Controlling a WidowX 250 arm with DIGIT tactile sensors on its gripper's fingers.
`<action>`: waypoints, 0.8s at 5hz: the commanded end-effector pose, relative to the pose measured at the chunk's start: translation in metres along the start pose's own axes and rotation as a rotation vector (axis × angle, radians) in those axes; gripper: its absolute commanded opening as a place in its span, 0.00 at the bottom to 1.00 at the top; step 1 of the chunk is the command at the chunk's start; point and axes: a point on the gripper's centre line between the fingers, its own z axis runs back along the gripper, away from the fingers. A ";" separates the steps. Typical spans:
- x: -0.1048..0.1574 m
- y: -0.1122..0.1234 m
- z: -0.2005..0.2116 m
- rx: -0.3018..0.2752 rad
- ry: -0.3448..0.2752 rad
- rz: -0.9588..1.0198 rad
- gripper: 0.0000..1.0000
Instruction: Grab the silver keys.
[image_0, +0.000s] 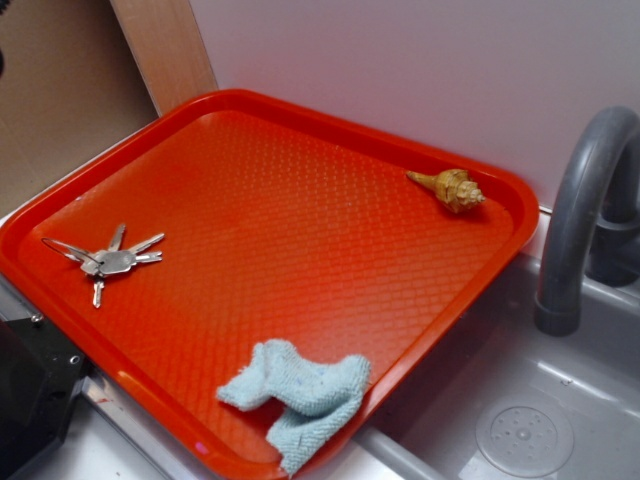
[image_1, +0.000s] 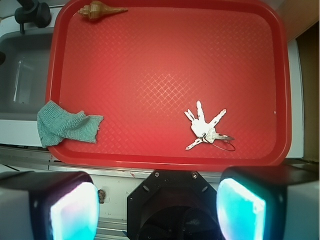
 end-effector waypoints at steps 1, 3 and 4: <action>0.000 0.000 0.000 0.000 0.000 0.000 1.00; 0.003 0.068 -0.031 0.015 0.143 -0.469 1.00; 0.008 0.084 -0.065 0.075 0.214 -0.621 1.00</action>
